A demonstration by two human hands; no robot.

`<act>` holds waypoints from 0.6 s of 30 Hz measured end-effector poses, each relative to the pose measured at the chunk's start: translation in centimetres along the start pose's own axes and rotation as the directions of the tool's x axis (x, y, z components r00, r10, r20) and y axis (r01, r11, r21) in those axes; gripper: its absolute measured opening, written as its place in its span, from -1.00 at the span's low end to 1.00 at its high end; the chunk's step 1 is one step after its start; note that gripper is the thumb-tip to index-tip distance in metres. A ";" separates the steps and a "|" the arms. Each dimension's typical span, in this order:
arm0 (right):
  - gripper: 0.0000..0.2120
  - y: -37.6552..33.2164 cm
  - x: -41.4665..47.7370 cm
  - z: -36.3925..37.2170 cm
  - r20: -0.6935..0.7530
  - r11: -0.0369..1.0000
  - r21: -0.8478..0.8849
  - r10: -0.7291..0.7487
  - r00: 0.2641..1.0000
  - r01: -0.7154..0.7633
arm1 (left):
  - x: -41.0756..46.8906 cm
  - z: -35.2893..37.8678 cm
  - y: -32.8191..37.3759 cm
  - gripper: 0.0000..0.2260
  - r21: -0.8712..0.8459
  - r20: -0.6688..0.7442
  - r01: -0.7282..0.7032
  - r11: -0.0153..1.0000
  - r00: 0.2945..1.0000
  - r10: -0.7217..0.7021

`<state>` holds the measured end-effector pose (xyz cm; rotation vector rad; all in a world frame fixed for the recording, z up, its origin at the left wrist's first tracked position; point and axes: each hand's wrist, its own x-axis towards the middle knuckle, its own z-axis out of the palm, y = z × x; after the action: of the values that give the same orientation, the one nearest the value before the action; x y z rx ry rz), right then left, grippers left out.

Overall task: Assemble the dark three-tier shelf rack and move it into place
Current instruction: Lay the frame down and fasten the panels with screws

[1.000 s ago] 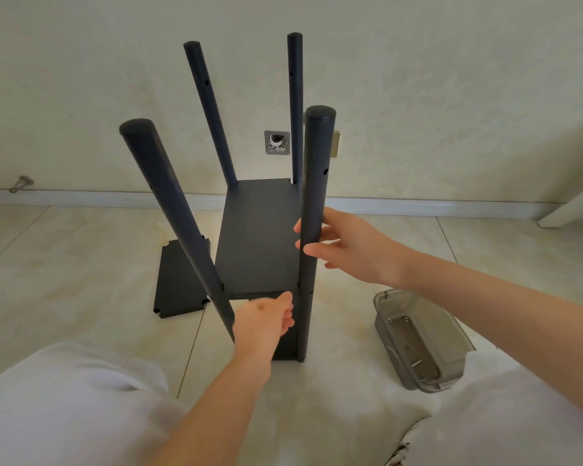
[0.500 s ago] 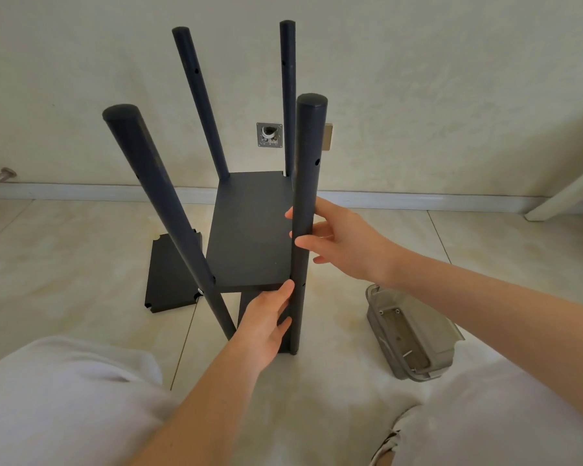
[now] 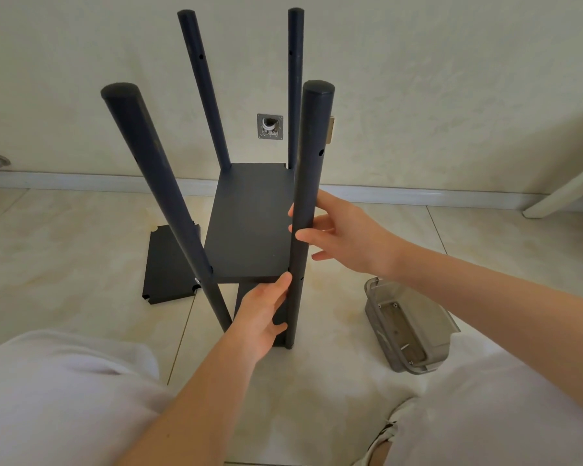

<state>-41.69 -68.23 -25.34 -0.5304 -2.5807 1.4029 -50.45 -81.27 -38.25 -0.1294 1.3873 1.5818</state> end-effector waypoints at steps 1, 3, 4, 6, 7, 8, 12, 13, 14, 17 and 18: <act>-0.71 0.0 0.0 0.1 0.001 1.000 0.003 -0.007 1.000 0.007 | -0.1 0.0 0.0 -0.89 -0.003 0.002 -0.001 1.000 1.000 0.001; -0.72 -0.1 0.0 0.1 0.003 1.000 -0.002 -0.017 1.000 0.017 | -0.2 -0.1 0.1 -0.89 -0.010 0.004 -0.002 1.000 1.000 0.002; -0.74 -0.1 0.0 0.0 0.005 1.000 0.001 -0.018 1.000 0.018 | -0.3 -0.2 0.1 -0.90 -0.012 0.003 -0.002 1.000 1.000 0.002; -0.74 0.2 0.1 -0.2 0.025 0.999 0.033 0.008 1.000 -0.009 | -0.4 -0.2 0.1 -0.89 -0.010 -0.001 -0.007 1.000 1.000 0.007; -0.71 0.4 0.2 -0.4 0.041 0.997 0.064 0.034 0.999 -0.037 | -0.4 -0.2 0.0 -0.88 -0.005 -0.003 -0.013 1.000 1.000 0.013; -0.69 0.7 0.3 -0.6 0.054 0.992 0.096 0.071 0.996 -0.076 | -0.5 -0.2 0.0 -0.85 0.002 -0.006 -0.019 1.000 1.000 0.019; -0.84 3.9 0.8 -1.5 0.118 0.970 0.056 0.228 0.967 -0.235 | -0.6 0.0 -0.1 -0.77 0.021 -0.001 -0.042 0.999 0.999 0.042; -0.84 5.3 1.2 -1.8 0.147 0.956 -0.004 0.292 0.945 -0.295 | -0.6 0.0 -0.2 -0.77 0.025 -0.001 -0.046 0.999 0.999 0.046; -0.82 7.0 1.3 -2.1 0.159 0.917 -0.084 0.398 0.904 -0.389 | -0.7 0.0 -0.2 -0.77 0.030 -0.003 -0.048 0.998 0.999 0.048; -0.77 13.5 1.4 -2.0 0.081 0.686 -0.412 0.683 0.726 -0.599 | -0.7 0.0 0.0 -0.79 0.042 0.001 -0.052 0.998 0.999 0.052; -0.77 15.7 1.1 -1.3 0.056 0.612 -0.531 0.715 0.696 -0.586 | -0.7 0.0 0.0 -0.80 0.046 0.004 -0.056 0.997 0.998 0.056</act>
<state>-38.67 -58.95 -37.74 -1.6333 -3.1341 0.9783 -50.10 -81.66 -37.83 -0.0612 1.4357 1.5942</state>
